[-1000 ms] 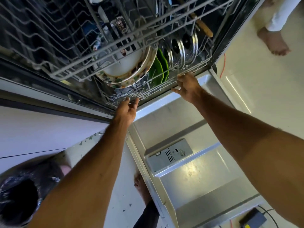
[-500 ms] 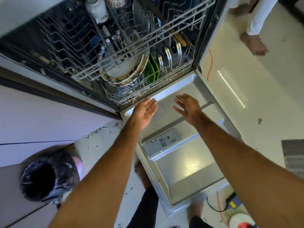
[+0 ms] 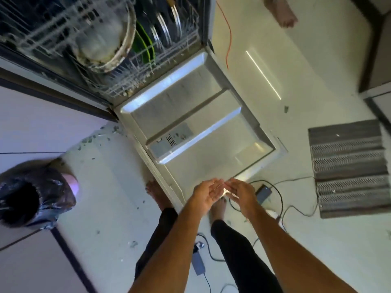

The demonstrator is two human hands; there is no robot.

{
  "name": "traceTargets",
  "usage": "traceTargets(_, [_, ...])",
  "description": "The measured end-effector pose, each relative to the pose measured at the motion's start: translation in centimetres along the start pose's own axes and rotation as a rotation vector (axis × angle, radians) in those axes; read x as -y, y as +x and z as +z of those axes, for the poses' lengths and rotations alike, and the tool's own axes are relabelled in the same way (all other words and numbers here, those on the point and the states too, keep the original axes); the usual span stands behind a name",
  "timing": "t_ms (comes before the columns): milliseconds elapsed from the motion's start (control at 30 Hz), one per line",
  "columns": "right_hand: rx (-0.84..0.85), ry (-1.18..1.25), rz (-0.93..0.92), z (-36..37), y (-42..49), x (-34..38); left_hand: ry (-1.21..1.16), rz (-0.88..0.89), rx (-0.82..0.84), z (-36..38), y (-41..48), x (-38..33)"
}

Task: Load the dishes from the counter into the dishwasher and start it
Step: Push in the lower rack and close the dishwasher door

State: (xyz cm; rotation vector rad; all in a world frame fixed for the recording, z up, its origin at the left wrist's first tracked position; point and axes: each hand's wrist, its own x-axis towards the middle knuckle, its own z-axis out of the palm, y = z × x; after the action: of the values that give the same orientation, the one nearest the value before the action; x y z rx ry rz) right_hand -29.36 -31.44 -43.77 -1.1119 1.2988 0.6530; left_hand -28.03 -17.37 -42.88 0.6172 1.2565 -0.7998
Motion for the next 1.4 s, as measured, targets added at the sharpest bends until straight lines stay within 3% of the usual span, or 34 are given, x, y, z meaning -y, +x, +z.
traceTargets(300, [-0.049, 0.117, 0.067, -4.8, 6.2, -7.7, 0.159, -0.038, -0.178, -3.8, 6.9, 8.5])
traceTargets(467, [0.038, 0.305, 0.092, -2.8, 12.6, -7.9, -0.119, -0.055, -0.236, -5.2, 11.4, 9.4])
traceTargets(600, [0.032, 0.437, 0.073, -1.4, 15.6, -7.0, -0.309, 0.032, -0.308, -6.1, 14.7, 9.7])
traceTargets(800, [0.023, 0.552, 0.118, -1.8, 17.7, -9.0, -0.424, 0.098, -0.318, -7.1, 16.9, 9.8])
traceTargets(1067, [0.041, 0.549, 0.111, -2.9, 11.1, -6.4, -0.508, 0.098, -0.297, -5.6, 9.6, 9.3])
traceTargets(1400, [0.065, 0.508, 0.019, -1.2, -8.8, 0.7, -0.568, 0.226, -0.172, -0.8, -8.7, 5.3])
